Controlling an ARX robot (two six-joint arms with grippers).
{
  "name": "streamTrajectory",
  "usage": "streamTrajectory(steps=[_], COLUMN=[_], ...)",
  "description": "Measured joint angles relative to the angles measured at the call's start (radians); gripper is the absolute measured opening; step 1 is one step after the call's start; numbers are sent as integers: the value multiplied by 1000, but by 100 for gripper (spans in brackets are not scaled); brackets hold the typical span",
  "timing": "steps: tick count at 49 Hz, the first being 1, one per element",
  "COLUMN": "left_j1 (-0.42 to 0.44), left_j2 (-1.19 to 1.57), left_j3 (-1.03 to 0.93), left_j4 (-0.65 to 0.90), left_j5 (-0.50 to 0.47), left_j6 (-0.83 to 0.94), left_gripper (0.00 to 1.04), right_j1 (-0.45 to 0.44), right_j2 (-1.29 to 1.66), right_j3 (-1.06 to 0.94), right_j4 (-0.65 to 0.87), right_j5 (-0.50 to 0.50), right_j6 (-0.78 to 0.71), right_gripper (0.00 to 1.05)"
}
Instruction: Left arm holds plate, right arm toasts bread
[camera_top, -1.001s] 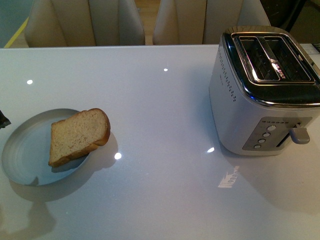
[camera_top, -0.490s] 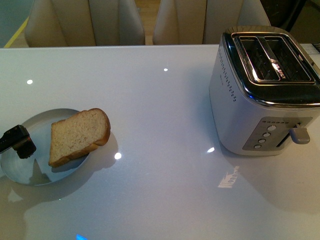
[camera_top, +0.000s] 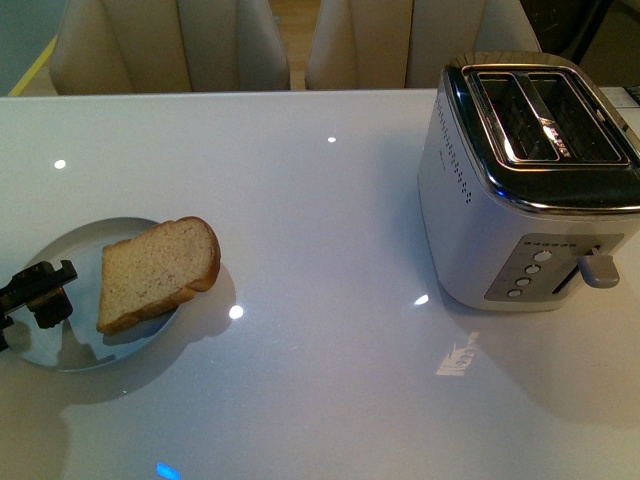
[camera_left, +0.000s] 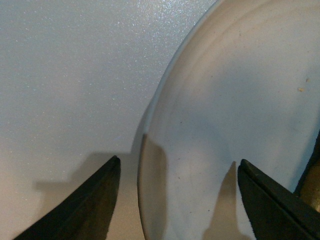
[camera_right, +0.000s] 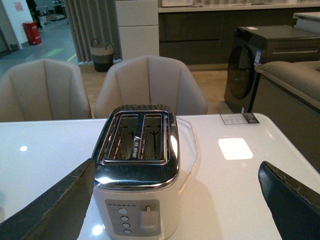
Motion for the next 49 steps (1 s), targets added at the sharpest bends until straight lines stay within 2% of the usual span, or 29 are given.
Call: streamTrajectory(steps=[13, 22, 32, 41, 49], left_j1=[2, 24, 27, 26, 2], left_j2=[6, -6, -65, -267, -469], left_j3=[7, 4, -51, -154, -211], left_j4=[-18, -12, 11, 10, -60], left_j5=[12, 77, 122, 164, 208], left_j6=[-32, -109, -158, -164, -209], left_gripper=[31, 4, 3, 3, 3], right_j1=[0, 0, 0, 0, 0], right_j2=[0, 0, 0, 0, 0], right_j3=[0, 0, 0, 0, 0], right_j4=[0, 0, 0, 0, 0], right_j5=[0, 0, 0, 0, 0], right_j6=[0, 0, 0, 0, 0], right_gripper=[96, 96, 96, 96, 96])
